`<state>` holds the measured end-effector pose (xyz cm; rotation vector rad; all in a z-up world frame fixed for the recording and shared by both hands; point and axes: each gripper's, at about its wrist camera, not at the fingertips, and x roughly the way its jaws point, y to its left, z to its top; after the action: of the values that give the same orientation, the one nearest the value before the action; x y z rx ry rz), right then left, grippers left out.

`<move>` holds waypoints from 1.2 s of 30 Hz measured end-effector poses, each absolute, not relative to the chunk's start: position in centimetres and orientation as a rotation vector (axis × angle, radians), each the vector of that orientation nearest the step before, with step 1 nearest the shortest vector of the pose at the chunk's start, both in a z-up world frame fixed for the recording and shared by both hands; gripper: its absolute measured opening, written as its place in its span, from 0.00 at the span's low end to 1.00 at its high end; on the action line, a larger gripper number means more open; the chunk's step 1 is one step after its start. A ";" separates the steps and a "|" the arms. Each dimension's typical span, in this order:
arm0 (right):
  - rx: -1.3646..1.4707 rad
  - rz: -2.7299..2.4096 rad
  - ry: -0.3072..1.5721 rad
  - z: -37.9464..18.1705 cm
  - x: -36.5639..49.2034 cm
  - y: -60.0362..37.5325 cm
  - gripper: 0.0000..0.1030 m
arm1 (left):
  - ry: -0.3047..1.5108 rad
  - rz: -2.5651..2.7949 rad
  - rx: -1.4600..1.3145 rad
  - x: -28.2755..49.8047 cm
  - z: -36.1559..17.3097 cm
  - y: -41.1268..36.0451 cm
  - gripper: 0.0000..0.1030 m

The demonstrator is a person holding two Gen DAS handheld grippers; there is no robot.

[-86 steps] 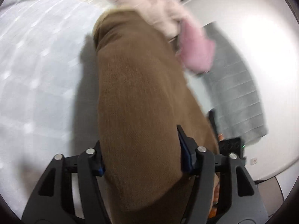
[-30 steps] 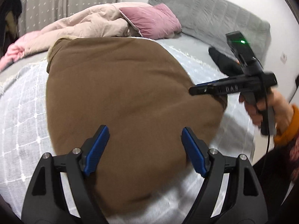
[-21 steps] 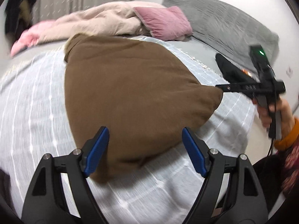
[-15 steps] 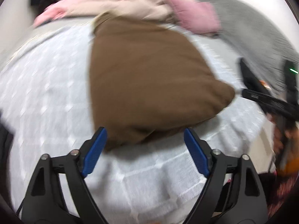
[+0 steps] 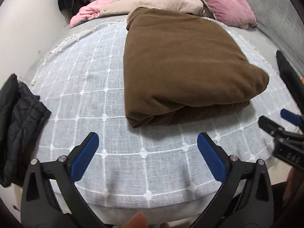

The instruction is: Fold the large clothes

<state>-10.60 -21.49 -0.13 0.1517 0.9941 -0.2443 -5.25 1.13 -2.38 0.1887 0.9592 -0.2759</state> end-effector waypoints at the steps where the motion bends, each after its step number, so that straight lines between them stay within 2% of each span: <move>1: 0.142 -0.252 0.986 0.0 -10.5 -21.3 0.87 | 0.957 -0.277 0.175 -5.2 -2.3 1.2 1.00; 36: 0.115 -0.279 0.970 -0.2 -9.2 -20.0 0.87 | 0.971 -0.293 0.132 -5.0 -2.5 -0.1 1.00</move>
<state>-9.24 -19.95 -0.23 0.1152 0.9699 -0.2785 -4.98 -0.13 -2.48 0.1319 0.9708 -0.2931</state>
